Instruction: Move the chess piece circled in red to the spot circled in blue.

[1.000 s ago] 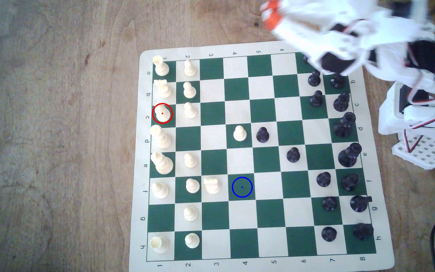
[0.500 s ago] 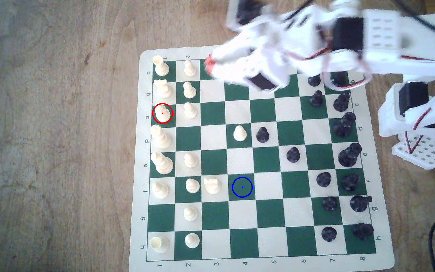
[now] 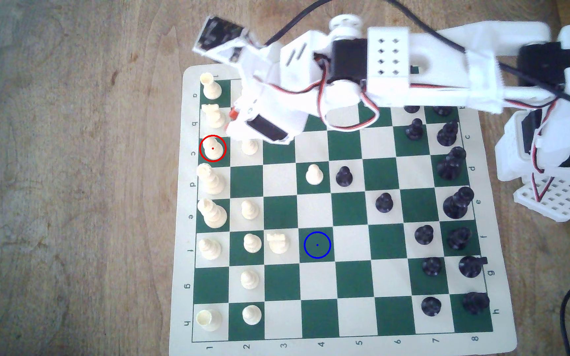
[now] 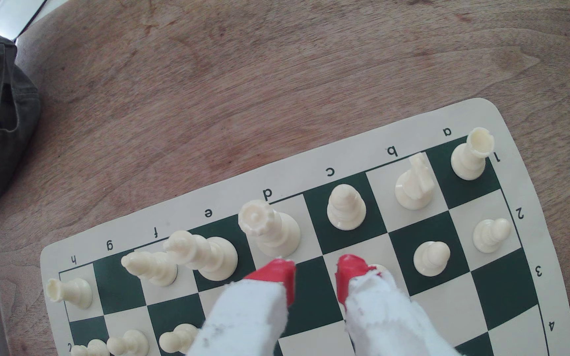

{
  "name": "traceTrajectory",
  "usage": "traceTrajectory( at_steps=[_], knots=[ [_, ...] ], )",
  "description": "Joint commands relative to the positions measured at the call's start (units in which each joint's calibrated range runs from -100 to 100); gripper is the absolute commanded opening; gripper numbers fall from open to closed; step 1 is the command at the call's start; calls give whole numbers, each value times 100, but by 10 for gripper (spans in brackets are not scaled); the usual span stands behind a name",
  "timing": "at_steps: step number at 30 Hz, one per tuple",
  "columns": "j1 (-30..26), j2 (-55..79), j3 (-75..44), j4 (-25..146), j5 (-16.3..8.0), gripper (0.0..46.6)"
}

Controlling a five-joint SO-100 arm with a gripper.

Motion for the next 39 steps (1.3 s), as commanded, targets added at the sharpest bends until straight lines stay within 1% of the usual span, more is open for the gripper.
traceTrajectory(
  at_steps=[1,10,13,18,20,32,39],
  knots=[
    [-58,667,-1720,296,-15,95],
    [67,1566,-2718,419,73,138],
    [98,1728,-2835,419,112,136],
    [161,1991,-3008,411,278,92],
    [177,2110,-3144,386,274,86],
    [325,2670,-3524,140,269,119],
    [325,2942,-3815,75,249,128]
  ],
)
